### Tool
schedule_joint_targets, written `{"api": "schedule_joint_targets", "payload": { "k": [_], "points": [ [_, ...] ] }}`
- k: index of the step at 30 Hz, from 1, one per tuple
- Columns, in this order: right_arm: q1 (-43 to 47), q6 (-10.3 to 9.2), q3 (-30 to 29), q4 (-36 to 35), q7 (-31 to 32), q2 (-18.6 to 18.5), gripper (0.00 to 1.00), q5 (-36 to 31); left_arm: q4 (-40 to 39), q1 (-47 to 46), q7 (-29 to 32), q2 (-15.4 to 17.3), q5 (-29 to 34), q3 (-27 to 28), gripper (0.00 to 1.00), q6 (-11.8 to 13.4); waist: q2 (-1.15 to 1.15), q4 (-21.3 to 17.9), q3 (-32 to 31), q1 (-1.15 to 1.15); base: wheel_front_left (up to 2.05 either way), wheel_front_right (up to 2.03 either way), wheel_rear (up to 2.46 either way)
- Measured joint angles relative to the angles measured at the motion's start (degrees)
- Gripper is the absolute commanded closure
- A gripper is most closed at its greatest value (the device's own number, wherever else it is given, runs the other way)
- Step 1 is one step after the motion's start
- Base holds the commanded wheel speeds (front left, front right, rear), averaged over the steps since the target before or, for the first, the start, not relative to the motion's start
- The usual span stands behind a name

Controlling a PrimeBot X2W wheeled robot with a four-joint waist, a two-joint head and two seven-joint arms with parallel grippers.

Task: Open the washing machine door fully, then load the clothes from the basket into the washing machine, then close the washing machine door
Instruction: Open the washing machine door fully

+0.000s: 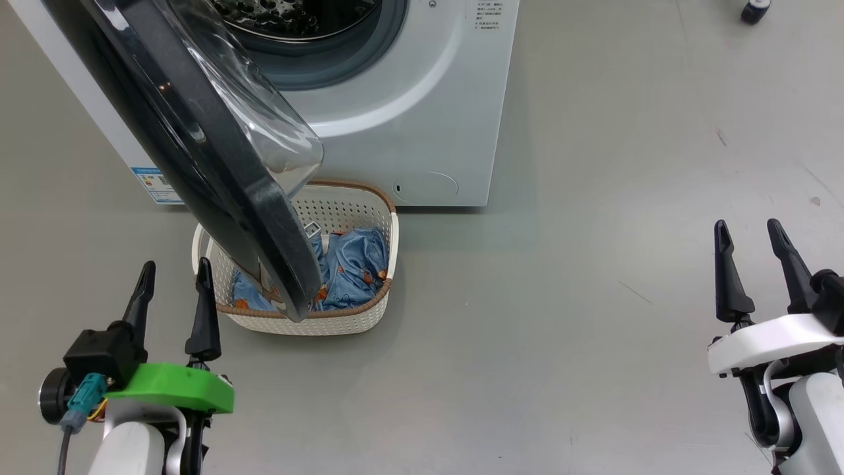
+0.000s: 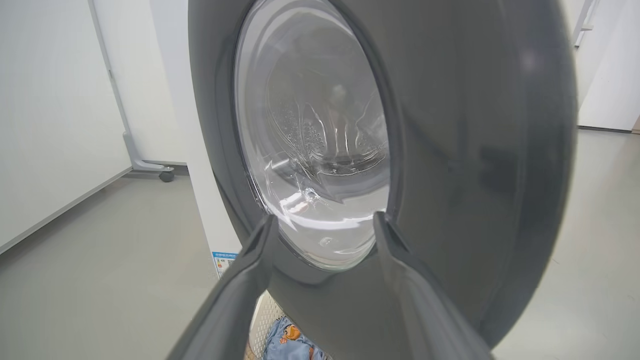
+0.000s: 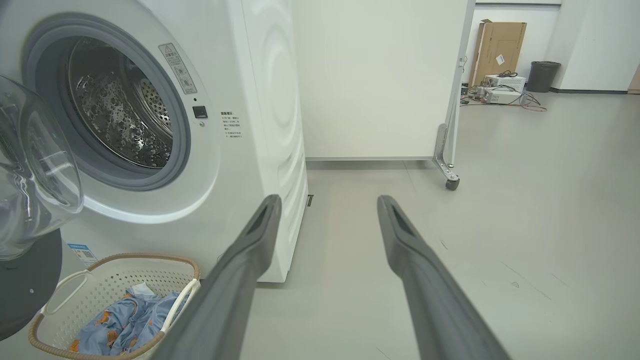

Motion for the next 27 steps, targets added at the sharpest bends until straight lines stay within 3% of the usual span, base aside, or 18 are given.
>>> {"api": "schedule_joint_targets", "payload": {
  "k": [13,27],
  "points": [
    [2.93,0.33,-3.98,-2.5,0.0,1.31,0.0,-1.38,-0.43,0.99,0.0,-0.66,0.03,-0.4,0.0,0.0,0.0,-0.21,-0.06,0.0,0.0,0.0,0.0],
    [5.52,2.09,-6.06,-2.93,0.0,3.15,0.0,-3.05,-0.62,1.15,0.0,-0.75,0.05,-0.43,0.0,0.0,0.0,0.68,-0.12,0.0,0.0,0.0,0.0]
  ]
}}
